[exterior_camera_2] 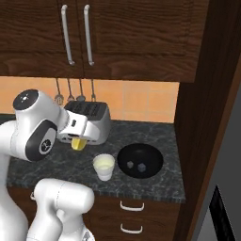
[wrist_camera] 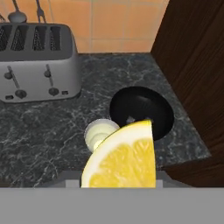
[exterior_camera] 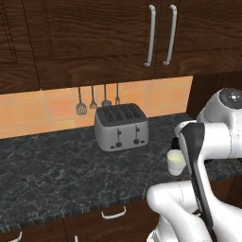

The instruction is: Grab a lemon wedge from the fridge and one ice cube from the ice bowl, and put them in the glass of lemonade.

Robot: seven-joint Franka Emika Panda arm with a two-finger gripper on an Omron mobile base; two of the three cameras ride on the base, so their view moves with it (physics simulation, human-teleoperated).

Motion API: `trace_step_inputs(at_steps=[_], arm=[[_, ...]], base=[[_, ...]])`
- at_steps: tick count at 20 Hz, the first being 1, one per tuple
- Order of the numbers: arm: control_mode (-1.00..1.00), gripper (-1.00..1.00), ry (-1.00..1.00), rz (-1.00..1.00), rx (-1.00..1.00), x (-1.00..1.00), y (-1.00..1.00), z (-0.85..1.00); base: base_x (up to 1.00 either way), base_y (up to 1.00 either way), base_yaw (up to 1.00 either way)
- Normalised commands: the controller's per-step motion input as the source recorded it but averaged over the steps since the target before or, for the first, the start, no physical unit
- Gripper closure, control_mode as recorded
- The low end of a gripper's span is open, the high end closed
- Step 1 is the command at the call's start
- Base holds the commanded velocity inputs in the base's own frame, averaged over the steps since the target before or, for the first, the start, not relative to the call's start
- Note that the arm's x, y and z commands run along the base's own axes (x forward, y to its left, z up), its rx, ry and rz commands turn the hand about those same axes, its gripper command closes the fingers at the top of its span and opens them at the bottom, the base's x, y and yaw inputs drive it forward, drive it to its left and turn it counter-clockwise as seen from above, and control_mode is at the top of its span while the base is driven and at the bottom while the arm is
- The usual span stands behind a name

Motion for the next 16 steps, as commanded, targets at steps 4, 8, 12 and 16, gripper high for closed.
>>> trace_step_inputs(at_steps=[4,8,12,16], arm=[[-1.00,1.00,0.45,0.01,0.00,0.09,-0.28,0.00],[-1.00,1.00,0.48,0.00,0.00,0.03,-0.35,-0.06],[-1.00,1.00,0.39,0.00,0.03,0.00,-0.23,-0.25],[-1.00,1.00,-0.01,0.00,0.09,0.01,0.01,-0.50]], base=[[0.00,0.00,0.00],[0.00,0.00,0.00],[0.00,0.00,0.00],[0.00,0.00,0.00]])
